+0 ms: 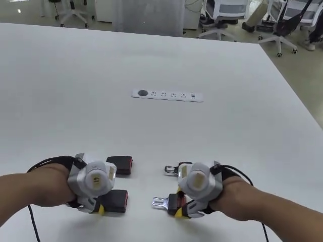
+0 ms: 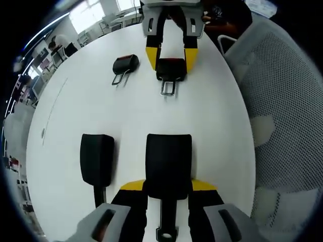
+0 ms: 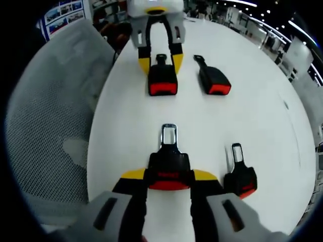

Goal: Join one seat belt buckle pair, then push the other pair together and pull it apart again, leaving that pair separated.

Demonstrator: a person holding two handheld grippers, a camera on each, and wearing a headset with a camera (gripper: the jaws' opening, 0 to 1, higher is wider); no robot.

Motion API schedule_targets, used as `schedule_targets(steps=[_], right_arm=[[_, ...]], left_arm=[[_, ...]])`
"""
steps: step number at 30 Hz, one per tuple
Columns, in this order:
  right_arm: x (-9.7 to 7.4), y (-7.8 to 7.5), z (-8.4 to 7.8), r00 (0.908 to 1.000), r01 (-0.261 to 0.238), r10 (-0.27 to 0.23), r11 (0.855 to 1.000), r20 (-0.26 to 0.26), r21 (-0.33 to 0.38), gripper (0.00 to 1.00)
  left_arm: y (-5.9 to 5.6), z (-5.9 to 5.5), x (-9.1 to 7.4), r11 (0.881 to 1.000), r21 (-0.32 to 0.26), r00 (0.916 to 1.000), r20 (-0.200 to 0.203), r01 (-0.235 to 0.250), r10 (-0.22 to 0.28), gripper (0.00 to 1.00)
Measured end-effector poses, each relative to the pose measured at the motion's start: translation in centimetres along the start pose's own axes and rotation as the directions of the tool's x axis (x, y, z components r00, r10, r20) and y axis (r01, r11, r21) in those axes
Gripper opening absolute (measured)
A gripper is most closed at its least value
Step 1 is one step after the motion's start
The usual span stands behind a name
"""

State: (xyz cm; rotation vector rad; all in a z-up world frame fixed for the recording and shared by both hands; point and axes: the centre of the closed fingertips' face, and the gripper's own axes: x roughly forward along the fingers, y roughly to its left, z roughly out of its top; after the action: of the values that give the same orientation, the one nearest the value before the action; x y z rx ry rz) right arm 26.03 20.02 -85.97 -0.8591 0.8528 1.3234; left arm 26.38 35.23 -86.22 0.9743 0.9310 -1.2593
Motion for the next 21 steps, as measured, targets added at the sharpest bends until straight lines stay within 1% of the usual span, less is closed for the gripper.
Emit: schedule_targets(steps=[7,11,14,17,19,21], right_arm=[[1.4,0.4,2.7,1.0,-0.007,0.007,0.999,0.001,-0.043,0.32],[2.1,0.2,4.0,1.0,-0.006,0.006,0.998,-0.006,-0.063,0.32],[2.3,0.2,4.4,0.9999,-0.012,0.011,0.997,-0.008,-0.072,0.32],[2.5,0.1,4.8,0.9999,-0.013,0.013,0.997,-0.008,-0.072,0.32],[2.5,0.1,4.7,0.9998,-0.009,0.008,0.997,-0.017,-0.074,0.32],[2.4,0.2,4.7,0.9999,0.0,-0.001,0.997,-0.014,-0.075,0.32]], left_arm=[[0.1,0.0,0.0,1.0,0.0,1.0,-0.004,-0.001,0.001,0.32],[0.0,0.0,0.0,1.0,0.001,1.0,-0.002,-0.002,0.002,0.32],[0.1,0.1,0.0,1.0,0.002,1.0,-0.002,0.004,-0.004,0.32],[0.1,0.1,0.1,1.0,0.007,0.9999,-0.013,0.008,-0.007,0.32],[0.1,0.1,0.1,1.0,0.005,0.9999,-0.016,0.006,-0.006,0.32],[0.1,0.1,0.1,1.0,0.002,0.9999,-0.016,0.004,-0.004,0.32]])
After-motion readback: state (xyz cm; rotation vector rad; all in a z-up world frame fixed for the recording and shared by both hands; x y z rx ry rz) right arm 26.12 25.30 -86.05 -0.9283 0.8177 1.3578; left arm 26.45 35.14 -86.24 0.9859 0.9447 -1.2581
